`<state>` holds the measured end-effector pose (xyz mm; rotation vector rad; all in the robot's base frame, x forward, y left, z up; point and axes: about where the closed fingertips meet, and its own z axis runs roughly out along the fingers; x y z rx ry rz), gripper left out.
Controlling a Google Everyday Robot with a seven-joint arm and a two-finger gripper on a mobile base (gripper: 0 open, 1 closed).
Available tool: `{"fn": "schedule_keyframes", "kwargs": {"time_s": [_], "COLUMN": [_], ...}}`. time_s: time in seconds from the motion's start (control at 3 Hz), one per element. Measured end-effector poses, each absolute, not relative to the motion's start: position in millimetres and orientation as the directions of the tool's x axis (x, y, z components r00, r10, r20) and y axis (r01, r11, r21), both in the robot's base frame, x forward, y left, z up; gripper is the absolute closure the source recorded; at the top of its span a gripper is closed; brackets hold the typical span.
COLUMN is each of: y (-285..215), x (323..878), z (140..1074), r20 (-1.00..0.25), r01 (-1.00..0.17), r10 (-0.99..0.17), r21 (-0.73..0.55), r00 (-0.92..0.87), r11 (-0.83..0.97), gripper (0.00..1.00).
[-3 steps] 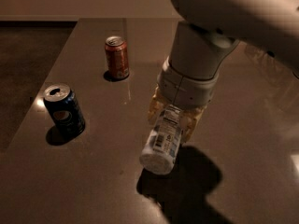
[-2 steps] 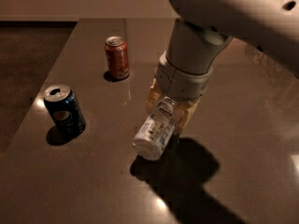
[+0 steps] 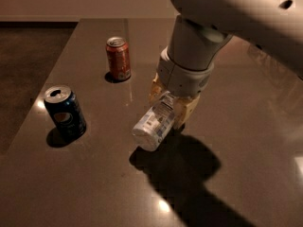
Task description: Move blue plastic bottle near coke can
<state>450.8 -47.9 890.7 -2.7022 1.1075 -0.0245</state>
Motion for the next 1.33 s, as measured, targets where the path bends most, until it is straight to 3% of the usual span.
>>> {"fn": "schedule_keyframes", "kwargs": {"time_s": [0.67,1.33], "y": [-55.6,-76.3], "x": [474.1,543.1], "z": [895.2,896.5], "r20": [-0.071,-0.092], "r01": [-0.745,-0.822], "r10": [-0.752,-0.831], "r21": [-0.224,-0.238], "r00": [0.655,0.549], "r11": [-0.628,-0.517], "gripper": [1.00,1.00]}}
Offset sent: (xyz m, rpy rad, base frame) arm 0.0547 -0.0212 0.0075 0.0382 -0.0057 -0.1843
